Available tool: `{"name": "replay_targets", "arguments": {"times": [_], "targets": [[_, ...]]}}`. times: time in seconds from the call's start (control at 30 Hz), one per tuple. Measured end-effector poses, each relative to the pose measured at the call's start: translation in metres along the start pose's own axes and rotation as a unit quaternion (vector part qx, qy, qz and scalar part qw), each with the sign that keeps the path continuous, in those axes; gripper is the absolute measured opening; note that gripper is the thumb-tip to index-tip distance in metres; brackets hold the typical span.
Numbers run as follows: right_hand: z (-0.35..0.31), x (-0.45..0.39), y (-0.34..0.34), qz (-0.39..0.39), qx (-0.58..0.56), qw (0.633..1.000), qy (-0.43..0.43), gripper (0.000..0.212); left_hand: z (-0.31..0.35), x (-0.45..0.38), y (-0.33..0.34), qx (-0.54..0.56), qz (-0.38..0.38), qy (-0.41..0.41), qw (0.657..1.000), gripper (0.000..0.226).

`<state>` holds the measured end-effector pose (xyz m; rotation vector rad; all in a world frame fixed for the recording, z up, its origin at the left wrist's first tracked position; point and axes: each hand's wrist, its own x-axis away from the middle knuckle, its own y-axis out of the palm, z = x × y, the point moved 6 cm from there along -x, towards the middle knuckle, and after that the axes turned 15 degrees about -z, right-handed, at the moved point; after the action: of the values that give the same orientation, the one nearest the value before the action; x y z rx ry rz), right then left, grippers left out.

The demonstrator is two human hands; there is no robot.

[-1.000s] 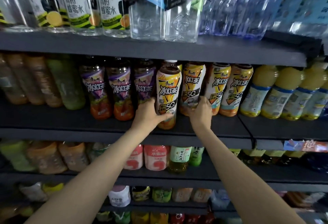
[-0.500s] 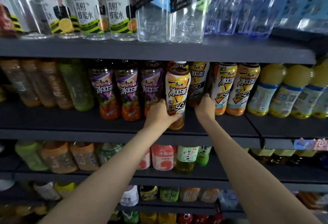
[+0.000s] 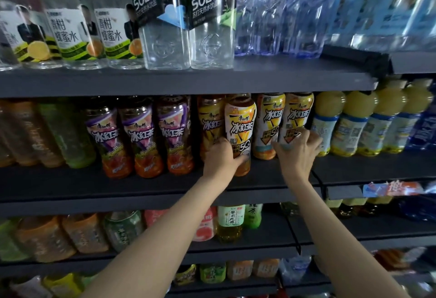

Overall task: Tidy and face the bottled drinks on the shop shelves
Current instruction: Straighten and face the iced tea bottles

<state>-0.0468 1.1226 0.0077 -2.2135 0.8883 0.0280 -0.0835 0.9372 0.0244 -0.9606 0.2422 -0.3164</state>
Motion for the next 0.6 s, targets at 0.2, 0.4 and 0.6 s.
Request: {"name": "replay_targets", "arguments": {"times": [0.2,0.4,0.6], "targets": [[-0.001,-0.005,0.011,-0.021,-0.052,0.998,-0.003,0.079,0.009,-0.026,0.011,0.034,0.004,-0.06,0.998,0.048],[0.0,-0.005,0.016,-0.002,-0.047,0.999,0.008,0.083,0.015,-0.04,0.02,0.052,0.012,-0.079,0.995,0.043],[0.002,-0.001,0.013,-0.004,-0.057,0.998,-0.002,0.074,0.012,-0.048,0.021,0.038,0.002,-0.082,0.996,0.044]]}}
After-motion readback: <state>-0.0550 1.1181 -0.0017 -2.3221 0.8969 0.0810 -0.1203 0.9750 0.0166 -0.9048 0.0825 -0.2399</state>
